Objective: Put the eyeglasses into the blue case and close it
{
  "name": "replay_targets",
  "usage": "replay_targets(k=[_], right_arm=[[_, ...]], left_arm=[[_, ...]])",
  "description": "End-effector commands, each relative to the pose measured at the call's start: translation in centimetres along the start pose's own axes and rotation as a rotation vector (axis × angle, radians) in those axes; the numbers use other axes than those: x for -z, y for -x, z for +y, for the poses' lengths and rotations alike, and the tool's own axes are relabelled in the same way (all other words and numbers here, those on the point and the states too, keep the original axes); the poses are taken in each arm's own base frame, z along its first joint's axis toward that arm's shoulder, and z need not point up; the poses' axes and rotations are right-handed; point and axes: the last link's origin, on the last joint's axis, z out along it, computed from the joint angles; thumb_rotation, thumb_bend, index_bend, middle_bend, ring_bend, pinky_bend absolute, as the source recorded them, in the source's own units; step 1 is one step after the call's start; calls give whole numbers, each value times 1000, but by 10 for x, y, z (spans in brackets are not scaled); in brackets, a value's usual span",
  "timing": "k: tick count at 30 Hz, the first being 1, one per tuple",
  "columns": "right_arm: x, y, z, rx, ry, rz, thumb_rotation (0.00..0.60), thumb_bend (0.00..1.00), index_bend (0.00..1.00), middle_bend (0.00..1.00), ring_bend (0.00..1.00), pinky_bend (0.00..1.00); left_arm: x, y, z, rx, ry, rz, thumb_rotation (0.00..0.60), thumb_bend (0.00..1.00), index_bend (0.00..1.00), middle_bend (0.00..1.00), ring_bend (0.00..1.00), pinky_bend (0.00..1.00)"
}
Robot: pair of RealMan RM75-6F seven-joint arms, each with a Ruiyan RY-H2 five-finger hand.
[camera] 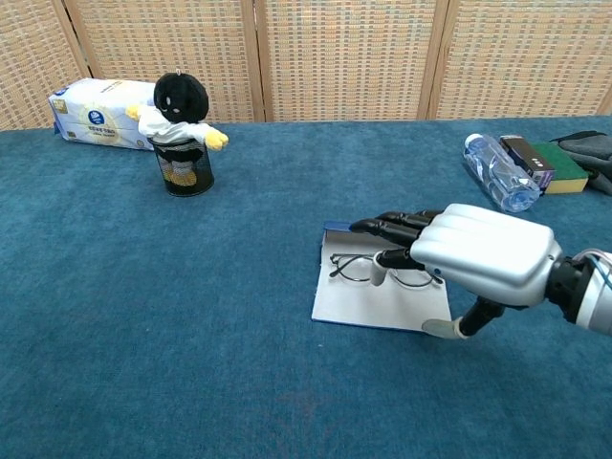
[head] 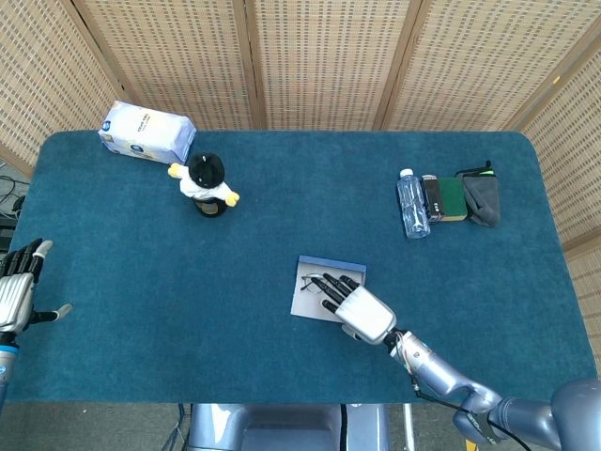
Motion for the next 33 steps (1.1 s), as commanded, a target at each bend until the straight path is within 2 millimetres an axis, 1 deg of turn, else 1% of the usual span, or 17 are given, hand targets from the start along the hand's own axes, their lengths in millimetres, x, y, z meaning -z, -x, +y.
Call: replay_targets(k=[1,6,19,33], right_arm=[[-1,5,-2,6,0,-12,600,337,300,0,0,195],[-6,10,-4,18,-1,-19,600,337,300,0,0,195],[-11,15,-10,36,-10,-19,600,340,300,0,0,195],[-17,17,-12,28,-2,-22,600,349,300,0,0,195]], left_arm=[[0,0,0,1,-1,-1,600,0,0,0,0,0],[-1,0,0,1,-2,-3,600,0,0,0,0,0],[-1,-1,-1,5,-4,-4,600,0,0,0,0,0],[-2,0,-2,4,-9,-6,600,0,0,0,0,0]])
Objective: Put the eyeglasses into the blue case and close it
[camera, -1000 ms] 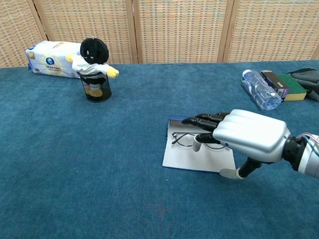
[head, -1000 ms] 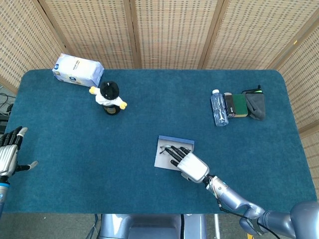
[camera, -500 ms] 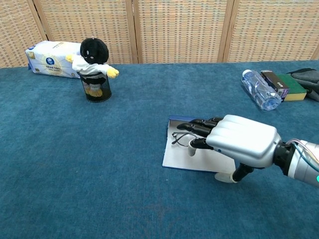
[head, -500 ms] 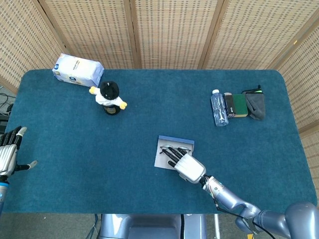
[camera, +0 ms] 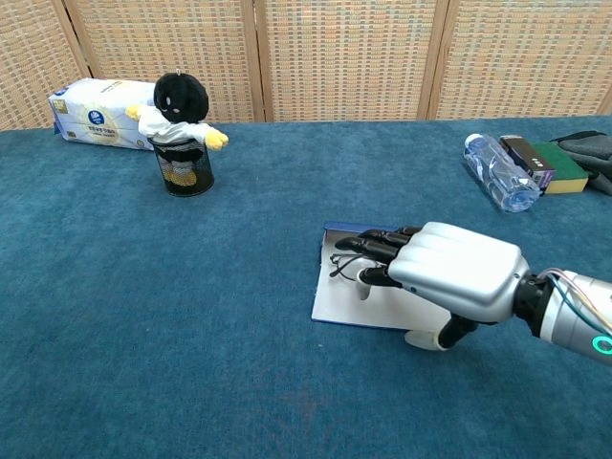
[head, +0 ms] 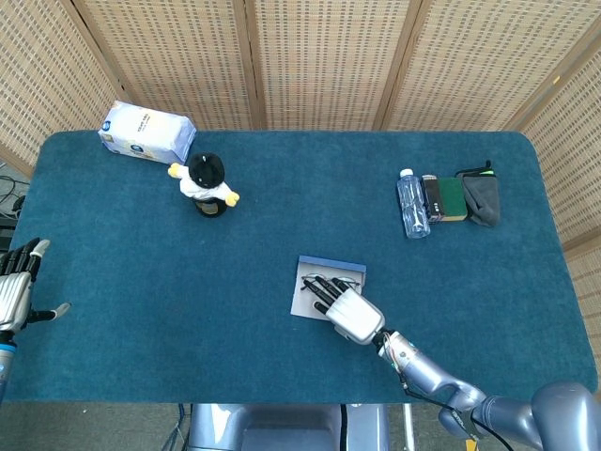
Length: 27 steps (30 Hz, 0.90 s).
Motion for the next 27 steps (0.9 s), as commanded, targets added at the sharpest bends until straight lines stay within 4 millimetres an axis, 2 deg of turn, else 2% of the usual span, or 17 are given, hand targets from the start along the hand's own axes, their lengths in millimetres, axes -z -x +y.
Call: replay_targets(k=[1,10,18,27], right_arm=[[-1,1,-1,-2,0,-1,600,348,300,0,0,195],[-5,4,-4,-4,1,-6,600,349,302,0,0,195],[-9,5,-2,6,13,-5,600,363,348,0,0,195],[-10,5,0,23,20,19,600,423,376,0,0,194]], left_arm=[[0,0,0,1,-1,1,600,0,0,0,0,0],[-1,1,-1,0,-6,-4,600,0,0,0,0,0],[-2,1,-1,0,-8,-4,600,0,0,0,0,0],[-1,1,0,0,-6,-4,600,0,0,0,0,0]])
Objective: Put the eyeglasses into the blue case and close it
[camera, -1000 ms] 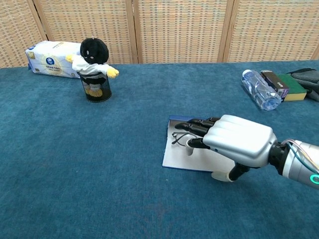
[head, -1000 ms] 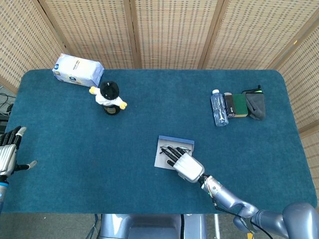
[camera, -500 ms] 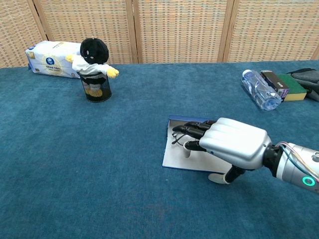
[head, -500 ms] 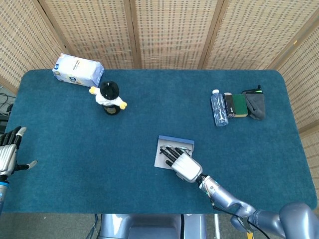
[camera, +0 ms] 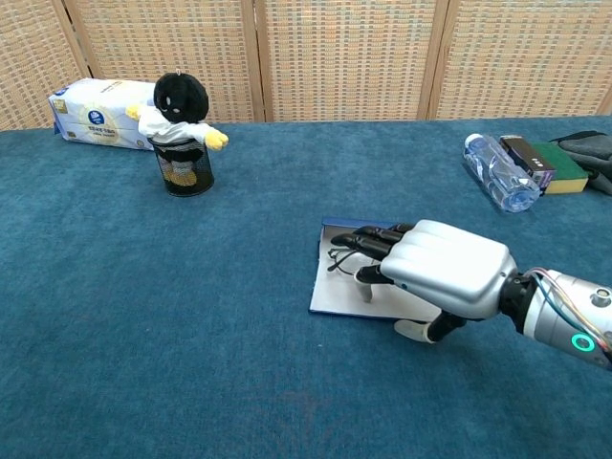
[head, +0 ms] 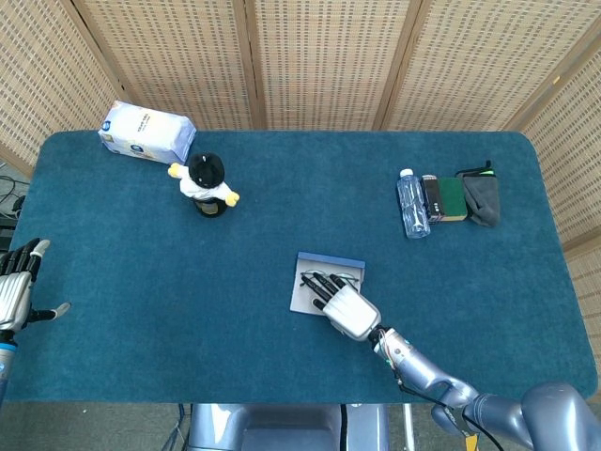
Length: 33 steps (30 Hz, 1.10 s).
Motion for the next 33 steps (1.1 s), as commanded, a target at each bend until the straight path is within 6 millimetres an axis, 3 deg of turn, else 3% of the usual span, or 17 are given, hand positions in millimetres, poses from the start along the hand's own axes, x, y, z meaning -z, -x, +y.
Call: replay_targets(k=[1,14,24,28,33], right_arm=[[0,0,0,3,2,6,600,431,376,0,0,195],[-22,-15,22,-23,104,80,600,440,377,0,0,195],[-28,-7,30,-25,134,31,600,440,381,0,0,195],[-26,-8,30,-32,130,37,600,440,442,0,0,195],[-26,-10,30,-37,125,55,600,496,602,3,0,195]], left_arm=[[0,0,0,0,0,0,600,0,0,0,0,0],[0,0,1,0,2,-2,600,0,0,0,0,0],[0,0,1,2,3,-3,600,0,0,0,0,0],[0,0,1,2,2,-3,600,0,0,0,0,0],[0,1,1,1,3,-3,600,0,0,0,0,0]])
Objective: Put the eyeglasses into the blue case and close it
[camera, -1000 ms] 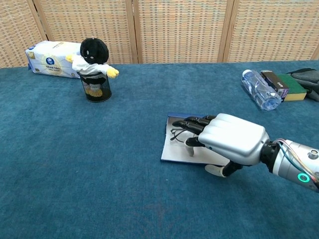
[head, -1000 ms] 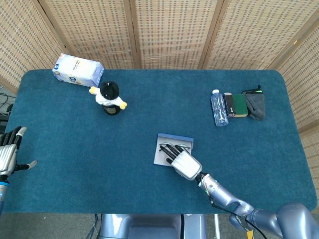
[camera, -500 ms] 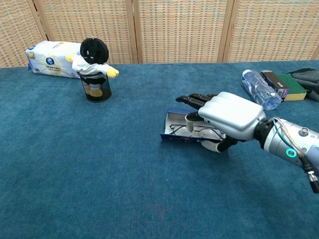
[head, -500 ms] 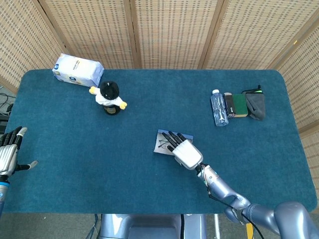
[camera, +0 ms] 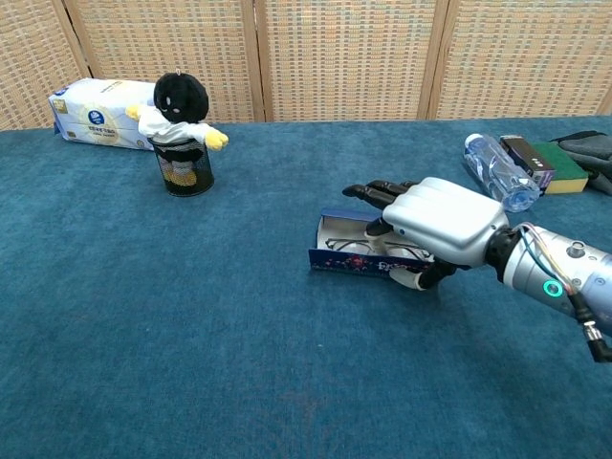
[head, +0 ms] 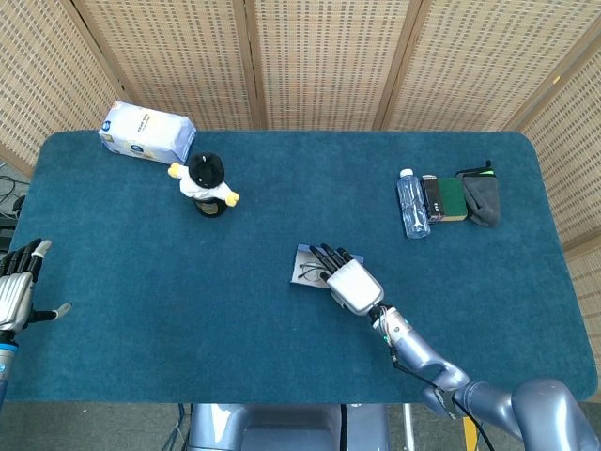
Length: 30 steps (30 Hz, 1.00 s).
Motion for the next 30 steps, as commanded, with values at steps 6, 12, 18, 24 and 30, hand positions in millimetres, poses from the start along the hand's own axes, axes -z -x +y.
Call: replay_targets(k=[6,12,18,24,30], right_arm=[[7,-7,2,-16,-33,31,600,543,678,43,0,195],[18,-22,6,-26,-75,60,600,543,682,62,0,195],[39,-41,10,-32,-124,73,600,543,682,75,0,194],[67,-51,10,-46,-176,1,600,543,682,81,0,195],[69,-46,12,-24,-176,-68,600,543,682,81,0,195]], left_arm=[[0,0,0,0,-2,-1,600,0,0,0,0,0],[0,1,1,-4,0,-3,600,0,0,0,0,0],[0,2,2,-6,2,-4,600,0,0,0,0,0],[0,3,3,-11,5,-8,600,0,0,0,0,0],[1,4,3,-13,6,-11,600,0,0,0,0,0]])
